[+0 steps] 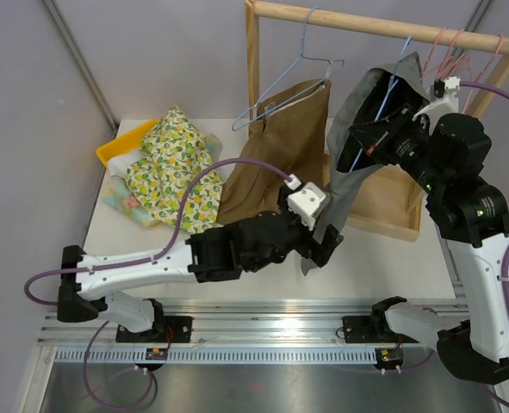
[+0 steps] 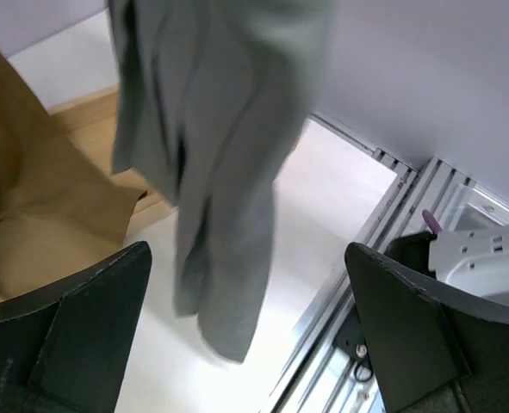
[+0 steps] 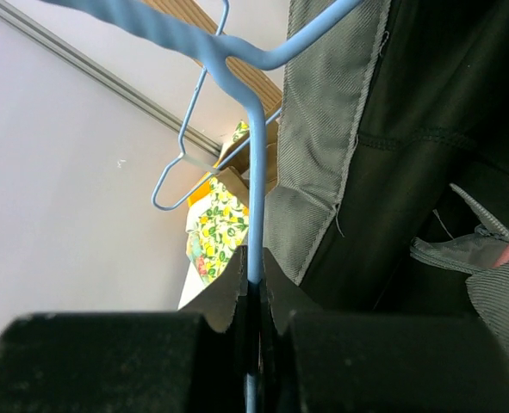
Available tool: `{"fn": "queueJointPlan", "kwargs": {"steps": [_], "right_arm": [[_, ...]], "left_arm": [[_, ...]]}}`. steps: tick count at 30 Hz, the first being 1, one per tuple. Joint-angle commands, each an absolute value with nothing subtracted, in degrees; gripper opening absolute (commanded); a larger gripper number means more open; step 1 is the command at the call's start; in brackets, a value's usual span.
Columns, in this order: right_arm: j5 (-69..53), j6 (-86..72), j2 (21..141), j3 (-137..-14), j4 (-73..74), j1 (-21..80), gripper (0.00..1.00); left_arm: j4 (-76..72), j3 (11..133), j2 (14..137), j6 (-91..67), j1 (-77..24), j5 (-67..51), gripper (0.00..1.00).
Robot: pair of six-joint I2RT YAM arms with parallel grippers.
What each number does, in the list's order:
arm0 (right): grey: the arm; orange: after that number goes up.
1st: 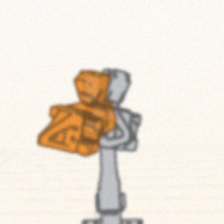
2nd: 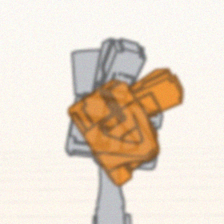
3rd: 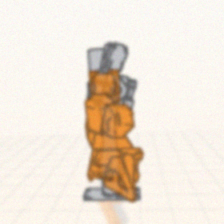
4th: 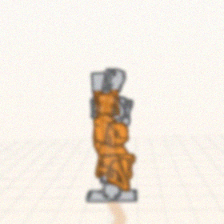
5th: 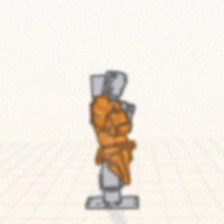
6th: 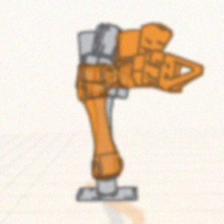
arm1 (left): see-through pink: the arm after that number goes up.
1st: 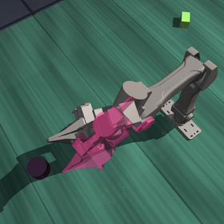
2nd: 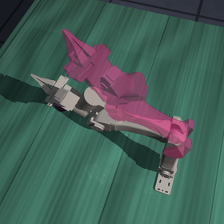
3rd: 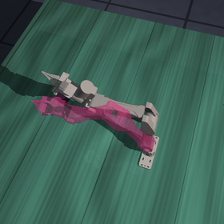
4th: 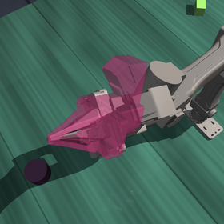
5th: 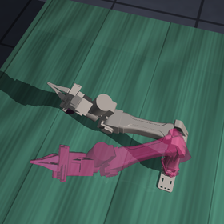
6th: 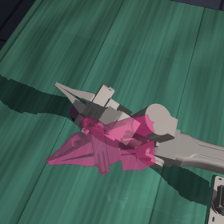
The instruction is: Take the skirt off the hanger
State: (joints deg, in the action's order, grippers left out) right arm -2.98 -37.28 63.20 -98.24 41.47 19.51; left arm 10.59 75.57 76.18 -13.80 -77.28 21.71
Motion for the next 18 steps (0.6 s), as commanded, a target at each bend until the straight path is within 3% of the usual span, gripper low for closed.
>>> {"fn": "queueJointPlan", "kwargs": {"steps": [1, 5, 7, 8, 11, 12, 14, 15, 18], "right_arm": [[-4.2, -37.6, 60.6, -99.6, 36.3, 19.8, 0.00], [-4.2, -37.6, 59.9, -100.9, 37.5, 19.8, 0.00], [-4.2, -37.4, 59.7, -101.4, 38.4, 19.8, 0.00], [-4.3, -37.4, 59.6, -101.9, 38.6, 19.8, 0.00], [-4.1, -37.2, 59.3, -102.0, 39.1, 19.8, 0.00], [-4.0, -37.2, 59.1, -102.0, 39.2, 19.9, 0.00], [-3.7, -37.4, 58.9, -101.3, 38.8, 19.8, 0.00], [-3.5, -37.5, 58.6, -101.0, 38.5, 19.8, 0.00], [-2.0, -37.4, 58.8, -100.4, 37.6, 19.8, 0.00]], "left_arm": [[4.2, 83.7, 80.9, -9.1, -79.8, 33.3, 0.99], [1.9, 85.3, 83.6, -8.3, -80.4, 37.8, 0.99], [1.0, 85.2, 83.8, -8.3, -80.4, 40.2, 0.94], [0.6, 85.0, 83.8, -8.3, -80.4, 40.8, 0.76], [0.3, 84.4, 83.1, -8.3, -80.4, 42.4, 0.47], [0.4, 83.9, 82.8, -8.2, -80.4, 42.5, 0.30], [-1.4, 82.9, 81.9, -7.6, -80.4, 42.2, 0.06], [-1.5, 82.4, 81.7, -7.5, -80.7, 42.4, 0.00], [-2.1, 80.1, 80.3, -6.3, -82.6, 44.8, 0.00]]}}
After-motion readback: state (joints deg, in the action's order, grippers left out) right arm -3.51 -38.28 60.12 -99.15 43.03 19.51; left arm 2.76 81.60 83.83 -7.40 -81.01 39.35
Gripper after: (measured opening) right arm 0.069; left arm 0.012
